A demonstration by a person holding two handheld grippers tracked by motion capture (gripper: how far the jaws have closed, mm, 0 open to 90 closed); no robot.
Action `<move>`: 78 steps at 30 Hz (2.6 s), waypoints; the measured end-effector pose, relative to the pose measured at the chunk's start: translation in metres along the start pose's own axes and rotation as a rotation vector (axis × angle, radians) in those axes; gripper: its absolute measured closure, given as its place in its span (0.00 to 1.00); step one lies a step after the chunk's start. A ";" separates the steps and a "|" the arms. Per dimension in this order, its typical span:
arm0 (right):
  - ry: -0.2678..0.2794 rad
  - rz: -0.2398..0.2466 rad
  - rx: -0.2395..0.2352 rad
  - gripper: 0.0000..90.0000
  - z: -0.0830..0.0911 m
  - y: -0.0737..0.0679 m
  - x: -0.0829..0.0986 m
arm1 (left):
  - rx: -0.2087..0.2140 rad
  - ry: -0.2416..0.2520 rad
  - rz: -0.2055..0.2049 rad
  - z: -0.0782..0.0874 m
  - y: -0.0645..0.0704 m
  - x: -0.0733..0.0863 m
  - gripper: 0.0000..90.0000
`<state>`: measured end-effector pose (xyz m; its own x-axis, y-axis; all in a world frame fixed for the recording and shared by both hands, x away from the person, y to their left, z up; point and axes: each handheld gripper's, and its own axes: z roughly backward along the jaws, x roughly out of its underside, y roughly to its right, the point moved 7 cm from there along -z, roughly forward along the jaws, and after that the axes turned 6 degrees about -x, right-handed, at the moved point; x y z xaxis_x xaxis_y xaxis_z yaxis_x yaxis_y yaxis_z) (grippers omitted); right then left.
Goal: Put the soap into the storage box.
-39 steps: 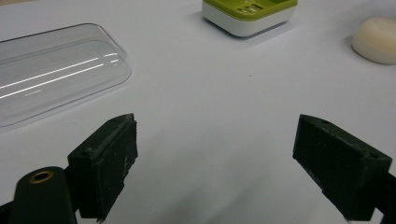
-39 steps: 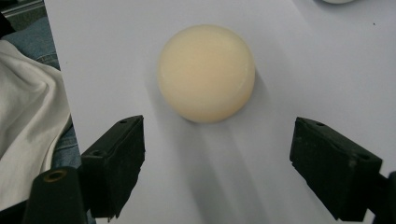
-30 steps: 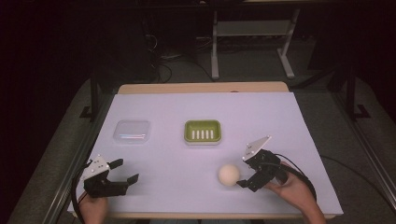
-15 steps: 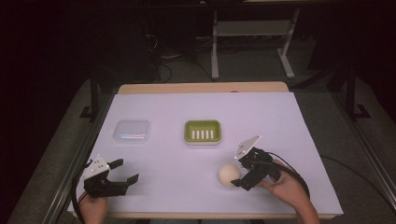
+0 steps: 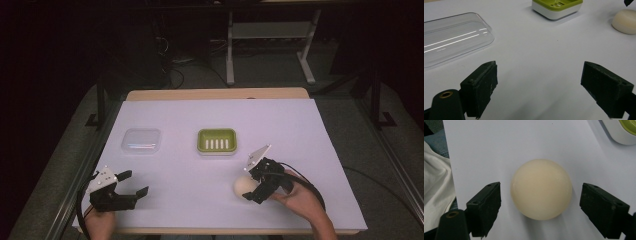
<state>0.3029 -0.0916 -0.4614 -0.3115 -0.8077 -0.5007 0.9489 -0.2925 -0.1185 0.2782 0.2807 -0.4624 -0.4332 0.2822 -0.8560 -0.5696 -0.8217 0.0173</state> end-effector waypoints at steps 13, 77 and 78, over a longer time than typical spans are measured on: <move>-0.038 0.005 -0.009 0.19 -0.012 0.001 -0.004 | -0.002 0.002 -0.006 0.000 -0.001 0.000 0.14; -0.142 0.019 -0.013 0.26 -0.033 0.004 0.000 | -0.005 0.006 -0.010 0.002 -0.001 0.000 0.14; -0.140 0.020 -0.019 0.26 -0.032 0.004 -0.001 | -0.005 0.009 -0.008 0.002 -0.002 0.000 0.14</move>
<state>0.3089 -0.0753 -0.4891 -0.2956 -0.8772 -0.3784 0.9553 -0.2671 -0.1270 0.2776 0.2831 -0.4611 -0.4225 0.2840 -0.8607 -0.5694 -0.8220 0.0083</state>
